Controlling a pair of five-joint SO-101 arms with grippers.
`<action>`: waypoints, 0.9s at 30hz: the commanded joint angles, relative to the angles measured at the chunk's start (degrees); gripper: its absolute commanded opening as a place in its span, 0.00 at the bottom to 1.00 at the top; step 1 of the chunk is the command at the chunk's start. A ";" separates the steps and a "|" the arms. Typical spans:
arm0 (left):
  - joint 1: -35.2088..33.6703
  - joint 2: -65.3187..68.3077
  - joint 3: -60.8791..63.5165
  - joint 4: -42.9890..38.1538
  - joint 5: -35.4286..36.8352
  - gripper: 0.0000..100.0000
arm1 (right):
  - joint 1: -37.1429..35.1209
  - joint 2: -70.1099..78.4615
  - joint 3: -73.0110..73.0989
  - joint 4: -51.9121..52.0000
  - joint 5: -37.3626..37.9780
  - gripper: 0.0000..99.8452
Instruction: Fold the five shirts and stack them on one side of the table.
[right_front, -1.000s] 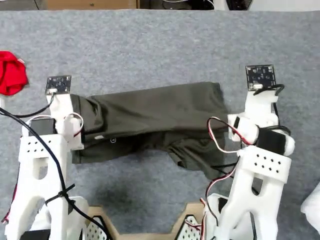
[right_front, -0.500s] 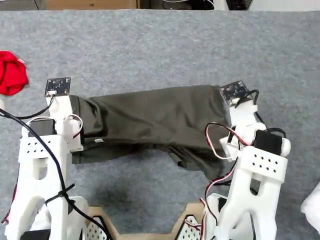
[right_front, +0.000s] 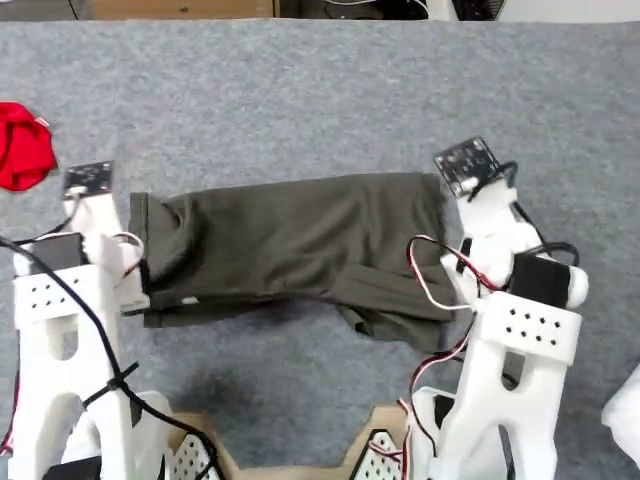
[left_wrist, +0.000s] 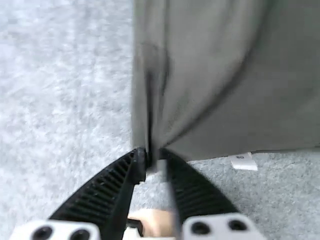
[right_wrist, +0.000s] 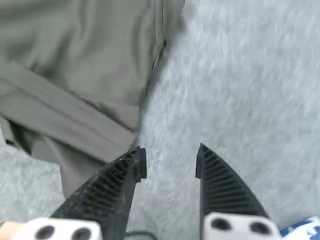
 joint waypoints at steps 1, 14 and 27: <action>-3.25 -1.71 -5.80 3.69 0.88 0.32 | -3.82 -1.27 -3.30 -3.60 -0.26 0.18; 9.23 4.62 -16.53 -9.32 15.82 0.23 | -19.47 10.15 -3.38 -26.37 -18.73 0.00; 11.43 34.51 -20.04 -19.25 18.99 0.02 | -20.62 51.65 -21.85 -43.08 -31.74 0.01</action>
